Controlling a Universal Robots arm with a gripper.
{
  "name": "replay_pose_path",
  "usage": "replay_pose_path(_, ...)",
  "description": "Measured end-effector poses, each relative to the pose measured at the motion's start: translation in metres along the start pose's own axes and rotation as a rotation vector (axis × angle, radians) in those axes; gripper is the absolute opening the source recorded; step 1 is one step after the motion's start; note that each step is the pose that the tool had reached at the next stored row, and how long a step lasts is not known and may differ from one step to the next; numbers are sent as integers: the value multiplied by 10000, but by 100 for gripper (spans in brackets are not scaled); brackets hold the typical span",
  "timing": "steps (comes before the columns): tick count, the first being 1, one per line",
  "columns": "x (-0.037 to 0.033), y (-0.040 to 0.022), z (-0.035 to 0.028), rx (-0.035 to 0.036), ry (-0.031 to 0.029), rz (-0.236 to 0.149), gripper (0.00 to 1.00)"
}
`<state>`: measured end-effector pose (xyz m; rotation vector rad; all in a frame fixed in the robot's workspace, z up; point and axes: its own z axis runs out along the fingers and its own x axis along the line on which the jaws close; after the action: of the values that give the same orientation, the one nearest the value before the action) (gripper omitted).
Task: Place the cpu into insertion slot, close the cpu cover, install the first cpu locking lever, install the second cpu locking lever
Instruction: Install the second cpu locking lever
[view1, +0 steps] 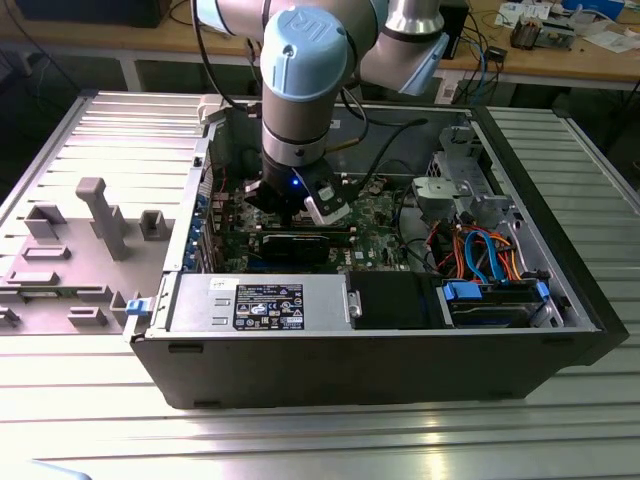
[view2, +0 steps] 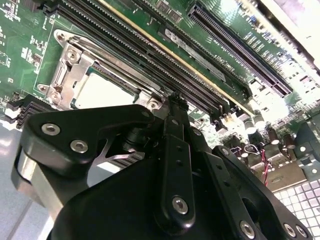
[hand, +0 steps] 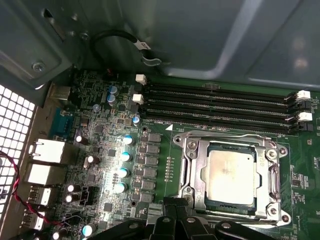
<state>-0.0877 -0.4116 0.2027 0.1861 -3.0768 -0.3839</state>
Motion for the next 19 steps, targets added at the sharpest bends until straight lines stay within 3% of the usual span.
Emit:
replay_pose_path(8,3,-5,31,-251,-30,-12,11)
replay_pose_path(10,3,-10,56,-280,-32,-14,11)
replay_pose_path(12,3,-15,68,-265,-27,-12,11)
replay_pose_path(19,6,28,-98,-269,-20,-10,11)
